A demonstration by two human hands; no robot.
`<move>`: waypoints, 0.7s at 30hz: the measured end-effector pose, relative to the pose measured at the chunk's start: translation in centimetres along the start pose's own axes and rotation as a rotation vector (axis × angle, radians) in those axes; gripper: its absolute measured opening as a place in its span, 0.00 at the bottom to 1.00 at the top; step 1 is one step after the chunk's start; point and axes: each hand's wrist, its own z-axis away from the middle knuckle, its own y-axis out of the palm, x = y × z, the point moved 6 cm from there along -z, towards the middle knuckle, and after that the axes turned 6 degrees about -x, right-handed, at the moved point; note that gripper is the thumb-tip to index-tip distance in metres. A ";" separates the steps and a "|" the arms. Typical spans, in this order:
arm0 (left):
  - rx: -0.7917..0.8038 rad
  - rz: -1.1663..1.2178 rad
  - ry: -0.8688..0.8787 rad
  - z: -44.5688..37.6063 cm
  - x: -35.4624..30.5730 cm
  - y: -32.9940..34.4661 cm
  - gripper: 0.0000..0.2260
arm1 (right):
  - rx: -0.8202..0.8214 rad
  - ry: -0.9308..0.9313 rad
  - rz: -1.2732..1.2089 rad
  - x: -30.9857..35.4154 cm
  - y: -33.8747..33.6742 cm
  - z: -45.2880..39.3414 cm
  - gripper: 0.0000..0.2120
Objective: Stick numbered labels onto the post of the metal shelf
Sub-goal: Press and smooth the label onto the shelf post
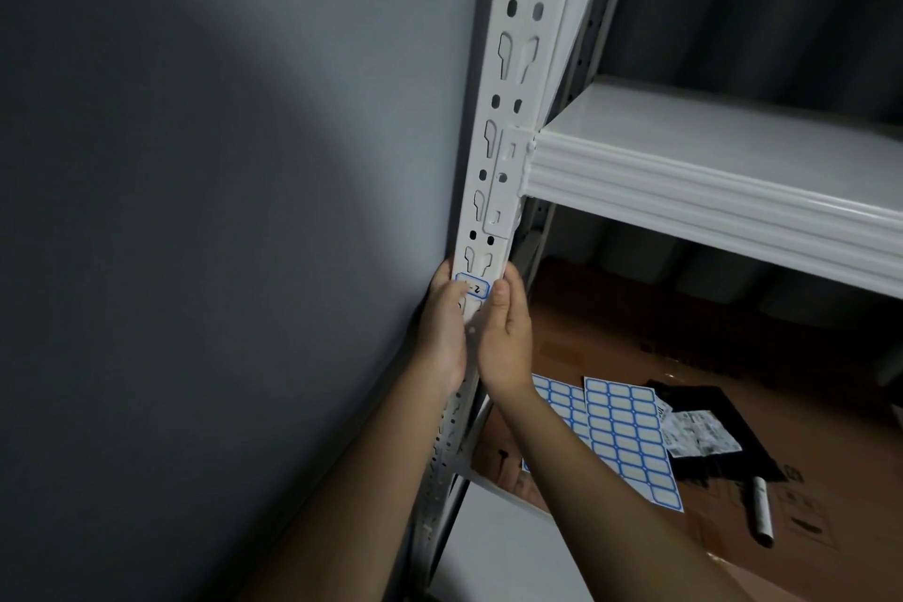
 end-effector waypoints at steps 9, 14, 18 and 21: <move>0.026 0.093 -0.079 0.1 -0.1 0.0 0.15 | 0.009 -0.018 0.011 0.4 0.1 0.0 0.14; -0.009 -0.014 -0.025 0.1 0.0 -0.2 0.16 | -0.013 -0.009 0.035 0.1 0.1 0.1 0.15; -0.019 -0.038 -0.002 0.1 -0.2 -0.2 0.17 | -0.020 -0.011 0.041 0.3 0.1 0.1 0.15; -0.010 -0.052 0.007 -0.1 -0.3 -0.2 0.18 | -0.025 -0.002 0.044 0.2 0.1 0.1 0.15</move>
